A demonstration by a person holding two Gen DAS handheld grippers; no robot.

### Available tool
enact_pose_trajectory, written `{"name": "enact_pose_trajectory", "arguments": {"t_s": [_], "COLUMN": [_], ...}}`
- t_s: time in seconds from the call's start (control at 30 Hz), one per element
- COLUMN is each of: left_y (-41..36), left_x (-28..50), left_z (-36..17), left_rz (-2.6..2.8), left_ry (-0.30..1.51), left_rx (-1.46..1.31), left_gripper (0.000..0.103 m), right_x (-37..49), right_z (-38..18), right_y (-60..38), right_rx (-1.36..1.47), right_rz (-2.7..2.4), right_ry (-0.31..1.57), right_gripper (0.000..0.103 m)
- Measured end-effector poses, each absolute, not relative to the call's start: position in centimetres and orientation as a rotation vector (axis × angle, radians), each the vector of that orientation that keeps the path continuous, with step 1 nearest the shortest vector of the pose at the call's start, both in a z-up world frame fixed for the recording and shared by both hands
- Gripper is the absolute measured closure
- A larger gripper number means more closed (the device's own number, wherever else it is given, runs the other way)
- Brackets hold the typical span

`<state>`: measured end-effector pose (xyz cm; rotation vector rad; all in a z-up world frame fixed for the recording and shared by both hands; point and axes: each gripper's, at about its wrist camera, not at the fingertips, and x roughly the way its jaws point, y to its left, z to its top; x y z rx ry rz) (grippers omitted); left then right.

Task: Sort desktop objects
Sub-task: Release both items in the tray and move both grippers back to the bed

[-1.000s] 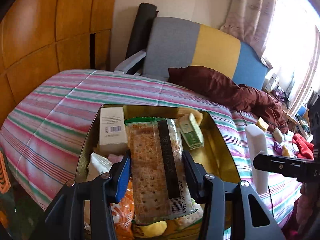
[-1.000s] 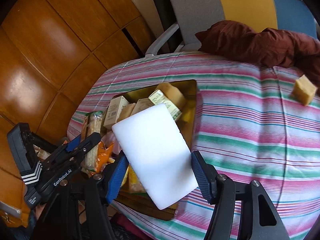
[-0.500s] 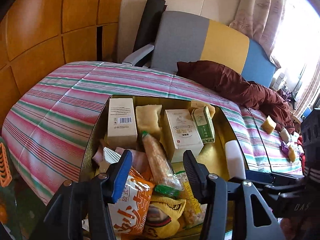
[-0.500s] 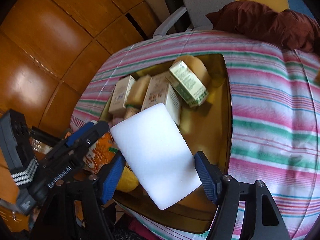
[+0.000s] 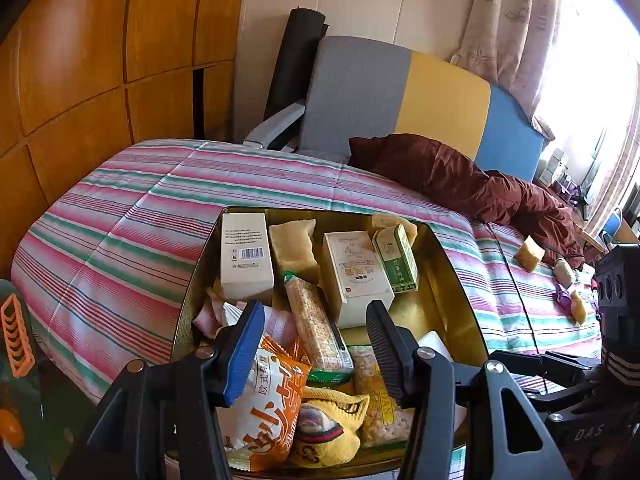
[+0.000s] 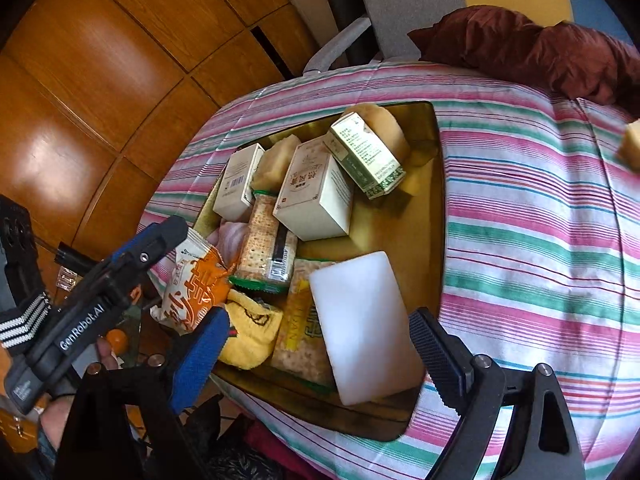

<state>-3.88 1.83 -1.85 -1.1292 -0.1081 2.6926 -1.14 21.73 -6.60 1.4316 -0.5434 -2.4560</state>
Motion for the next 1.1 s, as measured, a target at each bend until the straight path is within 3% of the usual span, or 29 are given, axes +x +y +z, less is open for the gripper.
{"name": "enact_pose_trajectory", "arguments": {"t_s": [0.43,1.1], "left_y": [4.0,13.9], "left_x": [-2.8,-1.7], "left_z": [0.3,0.5], "left_rz": [2.661,2.405], "left_ry": [-0.050,0.122], "left_rx": [-1.047,-1.036], "left_gripper": [0.049,0.048], "right_x": [2.0,6.8], "right_z": [-3.7,-0.8], "right_y": [26.8,46.2], "right_rx": [1.348,1.483], "right_rz": [-2.673,-3.022], "right_ry": [-0.414,-0.732], "right_gripper": [0.011,0.011]}}
